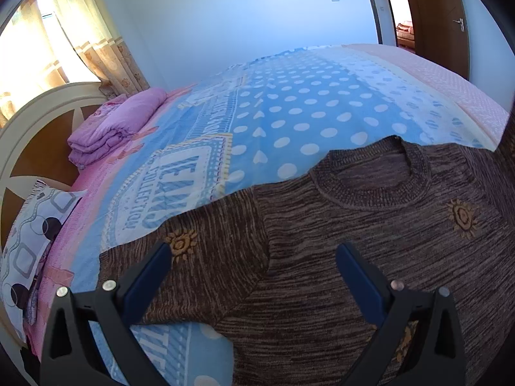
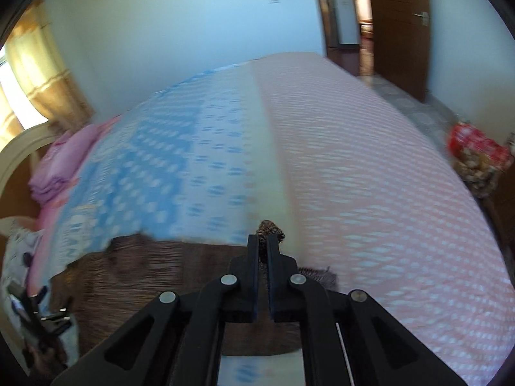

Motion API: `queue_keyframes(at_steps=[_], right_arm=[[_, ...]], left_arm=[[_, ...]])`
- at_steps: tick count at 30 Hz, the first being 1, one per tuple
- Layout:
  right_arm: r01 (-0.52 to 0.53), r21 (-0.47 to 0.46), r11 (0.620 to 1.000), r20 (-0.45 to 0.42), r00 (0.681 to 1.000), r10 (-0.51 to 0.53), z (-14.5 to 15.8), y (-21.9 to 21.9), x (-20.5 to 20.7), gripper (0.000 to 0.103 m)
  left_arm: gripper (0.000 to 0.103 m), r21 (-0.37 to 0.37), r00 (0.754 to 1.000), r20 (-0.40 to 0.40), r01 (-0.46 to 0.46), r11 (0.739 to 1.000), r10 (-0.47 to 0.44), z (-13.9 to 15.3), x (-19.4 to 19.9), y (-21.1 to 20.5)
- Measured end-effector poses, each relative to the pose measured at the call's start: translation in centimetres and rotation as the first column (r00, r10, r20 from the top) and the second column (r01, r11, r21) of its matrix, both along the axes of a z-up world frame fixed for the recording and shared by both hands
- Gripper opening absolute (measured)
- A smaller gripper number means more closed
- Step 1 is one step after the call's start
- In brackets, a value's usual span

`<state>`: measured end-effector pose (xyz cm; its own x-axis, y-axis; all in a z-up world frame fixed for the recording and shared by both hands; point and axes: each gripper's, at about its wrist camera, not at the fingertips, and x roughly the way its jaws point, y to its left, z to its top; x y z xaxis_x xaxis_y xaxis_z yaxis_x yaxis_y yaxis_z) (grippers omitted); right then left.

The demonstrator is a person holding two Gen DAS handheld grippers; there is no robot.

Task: Fold small clothes
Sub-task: 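Grasp the cuff of the sleeve nearest the right tool with the right tool, then fold the held sleeve across the sweater body with the right tool, then release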

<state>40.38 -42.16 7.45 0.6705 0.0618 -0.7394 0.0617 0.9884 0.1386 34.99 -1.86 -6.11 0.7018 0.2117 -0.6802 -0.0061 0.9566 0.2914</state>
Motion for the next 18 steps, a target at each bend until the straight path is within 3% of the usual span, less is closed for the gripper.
queue_keyframes(at_steps=[4,6,8,10,11,15,18], right_arm=[[-0.164,0.105,0.981,0.019,0.986,0.163,-0.9,8.6,2.1,0.004],[-0.258,0.269,0.928,0.011,0.964,0.265,-2.7,11.9,3.3,0.005],[-0.288,0.354,0.890,-0.023,0.948,0.317,-4.7,14.0,3.5,0.010],[-0.306,0.355,0.883,-0.037,0.940,0.340,-6.0,15.1,2.3,0.046],[-0.318,0.351,0.881,-0.027,0.937,0.349,-6.6,15.0,1.2,0.051],[-0.257,0.247,0.934,-0.026,0.962,0.271,-7.6,10.6,-2.8,0.051],[-0.151,0.139,0.979,-0.015,0.988,0.155,-8.6,6.8,-6.0,0.051]], left_arm=[[0.103,0.015,1.000,-0.017,0.016,1.000,-0.016,-0.1,-0.7,-0.5],[0.103,0.001,0.999,-0.046,0.028,1.000,-0.028,-0.2,-1.1,-0.5],[0.103,0.006,0.998,-0.049,0.037,0.999,-0.036,0.0,-2.1,-0.2],[0.103,0.018,0.999,-0.032,0.044,0.999,-0.044,0.5,-3.4,0.3],[0.103,0.026,0.999,-0.025,0.044,0.999,-0.043,0.6,-3.8,0.5],[0.103,0.009,0.998,-0.043,0.051,0.999,-0.051,0.5,-4.2,1.0],[0.103,-0.014,0.997,-0.032,0.066,0.998,-0.066,1.0,-4.3,0.2]])
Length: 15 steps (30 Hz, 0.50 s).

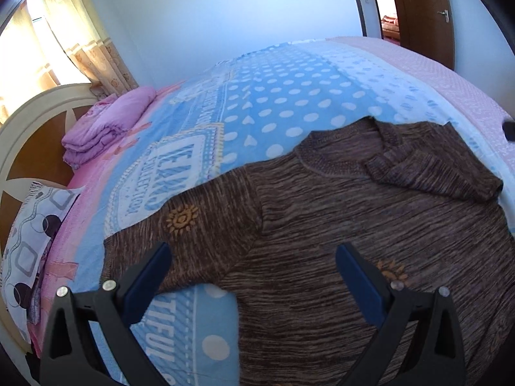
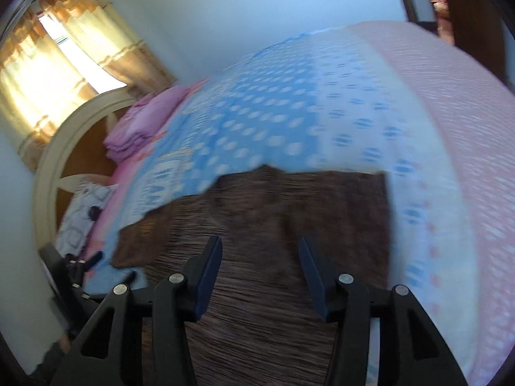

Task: Fold small clothes
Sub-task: 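Fold the held sleeve across the sweater body with the right tool, then release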

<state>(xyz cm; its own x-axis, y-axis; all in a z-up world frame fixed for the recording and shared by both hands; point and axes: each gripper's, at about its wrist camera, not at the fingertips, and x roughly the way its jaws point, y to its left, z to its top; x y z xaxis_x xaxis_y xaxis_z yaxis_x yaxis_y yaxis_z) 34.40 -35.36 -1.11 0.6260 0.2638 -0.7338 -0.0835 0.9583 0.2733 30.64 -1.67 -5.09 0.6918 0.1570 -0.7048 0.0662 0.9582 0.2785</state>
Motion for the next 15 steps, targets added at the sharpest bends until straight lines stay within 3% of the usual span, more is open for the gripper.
queue_keyframes(at_steps=[3,8,11,15], right_arm=[[0.033,-0.095,0.995,-0.016,0.999,-0.035,-1.8,-1.2,-1.7,0.051],[-0.049,-0.016,0.999,-0.025,0.999,0.048,-3.9,-0.4,-1.3,0.051],[-0.060,0.000,0.998,-0.027,0.998,0.060,-5.3,0.4,0.6,0.049],[-0.063,-0.050,0.997,-0.054,0.997,0.060,-7.2,3.0,3.5,0.021]], left_arm=[[0.103,-0.036,0.999,0.037,0.007,0.999,-0.005,0.8,-0.4,-1.2],[0.103,-0.081,0.999,0.033,0.010,0.997,-0.008,0.6,-1.8,-3.0],[0.103,-0.059,0.999,0.031,0.025,0.998,-0.023,0.5,-2.6,-3.5],[0.103,-0.080,0.999,0.040,0.002,0.997,0.001,1.1,-2.6,-2.5]])
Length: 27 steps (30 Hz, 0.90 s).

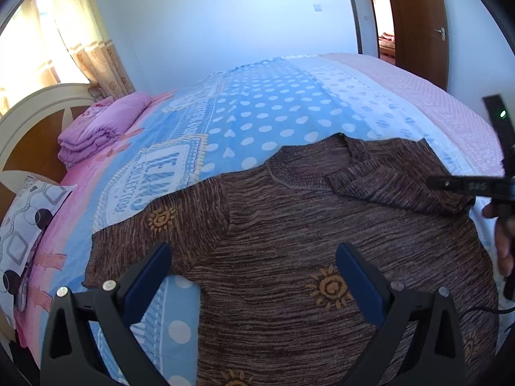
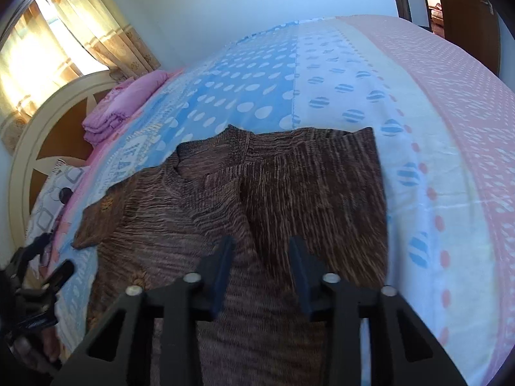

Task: Fold small clothes
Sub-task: 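Fold the held sleeve across the sweater body with the right tool, then release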

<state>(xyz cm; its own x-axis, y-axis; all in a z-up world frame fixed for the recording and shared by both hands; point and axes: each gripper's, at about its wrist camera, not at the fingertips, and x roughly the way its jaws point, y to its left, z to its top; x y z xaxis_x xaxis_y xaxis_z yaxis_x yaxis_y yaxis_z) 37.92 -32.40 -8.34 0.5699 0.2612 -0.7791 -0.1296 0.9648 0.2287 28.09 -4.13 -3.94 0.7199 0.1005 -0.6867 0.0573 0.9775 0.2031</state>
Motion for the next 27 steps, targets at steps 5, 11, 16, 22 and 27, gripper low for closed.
queue_keyframes(at_steps=[5,11,16,22,27], right_arm=[[-0.090,0.025,0.996,-0.080,0.993,0.092,-2.0,2.8,1.5,0.015],[-0.365,0.016,0.931,-0.100,0.926,0.364,-2.6,7.2,-3.4,0.015],[-0.327,0.046,0.944,-0.077,0.941,0.330,-1.9,6.2,-5.8,0.016],[-0.103,-0.016,0.995,-0.034,0.994,0.103,-0.1,3.5,-9.1,0.024],[-0.045,0.020,0.999,0.018,0.999,0.044,0.1,1.2,-12.7,0.044]], left_arm=[[0.103,-0.013,1.000,0.005,-0.030,0.999,0.030,0.1,0.3,1.3],[0.103,-0.007,0.999,-0.019,-0.040,0.999,0.039,-1.2,1.1,1.9],[0.103,-0.053,1.000,-0.018,-0.025,0.998,0.024,-1.5,1.2,1.1],[0.103,-0.166,0.995,-0.092,0.024,0.986,-0.040,-2.8,2.0,-1.6],[0.081,-0.202,0.980,-0.139,0.112,0.973,-0.142,-4.3,3.5,-5.4]])
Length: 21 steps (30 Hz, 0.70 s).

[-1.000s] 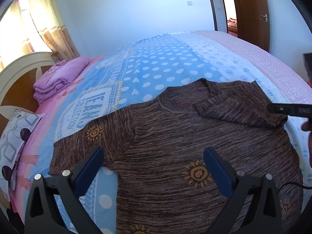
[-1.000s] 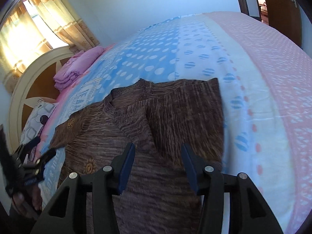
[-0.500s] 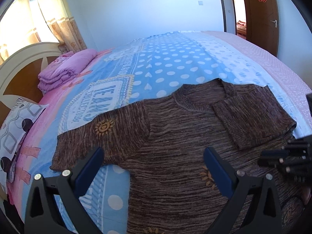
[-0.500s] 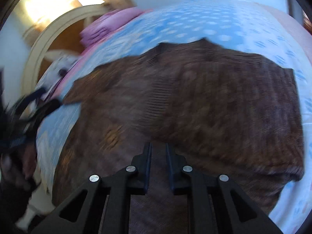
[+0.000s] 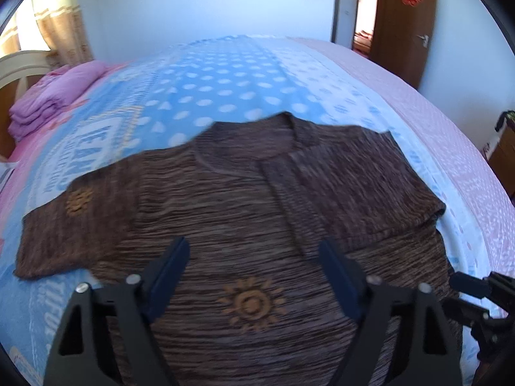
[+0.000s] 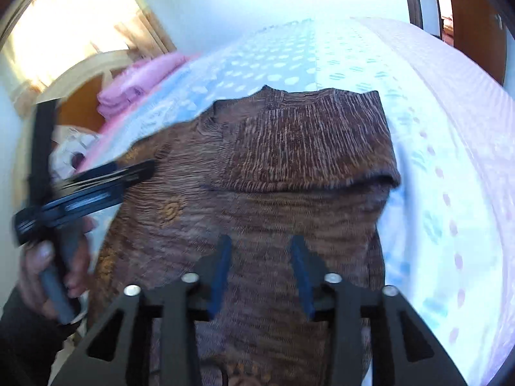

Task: Fold small clothes

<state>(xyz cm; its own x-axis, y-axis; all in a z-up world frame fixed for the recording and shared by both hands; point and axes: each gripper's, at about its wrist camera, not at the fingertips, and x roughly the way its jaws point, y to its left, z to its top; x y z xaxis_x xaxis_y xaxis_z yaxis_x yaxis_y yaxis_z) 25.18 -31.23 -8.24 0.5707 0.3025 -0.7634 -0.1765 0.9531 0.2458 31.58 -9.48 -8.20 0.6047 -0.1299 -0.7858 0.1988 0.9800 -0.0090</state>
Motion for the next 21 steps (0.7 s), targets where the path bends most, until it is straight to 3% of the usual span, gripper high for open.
queue_keyframes(at_steps=[4,8,9,12,14,21], right_arm=[[0.109,-0.004,0.994,0.011,0.994,-0.109,-0.9,-4.0,-1.8,0.044],[0.217,0.019,0.976,0.008,0.976,-0.217,-2.0,-6.9,-1.9,0.044],[0.234,0.040,0.971,0.002,0.972,-0.234,-2.2,-7.4,-1.6,0.044],[0.249,0.071,0.966,0.012,0.968,-0.250,-2.6,-7.8,-1.2,0.044],[0.246,0.073,0.967,0.021,0.969,-0.248,-2.6,-7.7,-1.1,0.044],[0.269,0.099,0.958,0.041,0.961,-0.274,-2.2,-9.1,-1.9,0.046]], left_arm=[[0.075,-0.029,0.997,-0.041,0.069,0.997,-0.070,-1.5,1.5,-2.6],[0.061,-0.061,0.992,-0.092,0.085,0.994,-0.091,-3.0,3.0,-4.0],[0.052,-0.072,0.990,-0.110,0.085,0.994,-0.092,-3.5,3.4,-4.2],[0.038,-0.079,0.989,-0.118,0.084,0.993,-0.093,-4.3,3.8,-4.5],[0.015,-0.105,0.990,-0.078,0.110,0.988,-0.119,-4.1,3.5,-4.6],[0.012,-0.070,0.989,0.038,0.142,0.987,-0.140,-1.2,1.4,-4.2]])
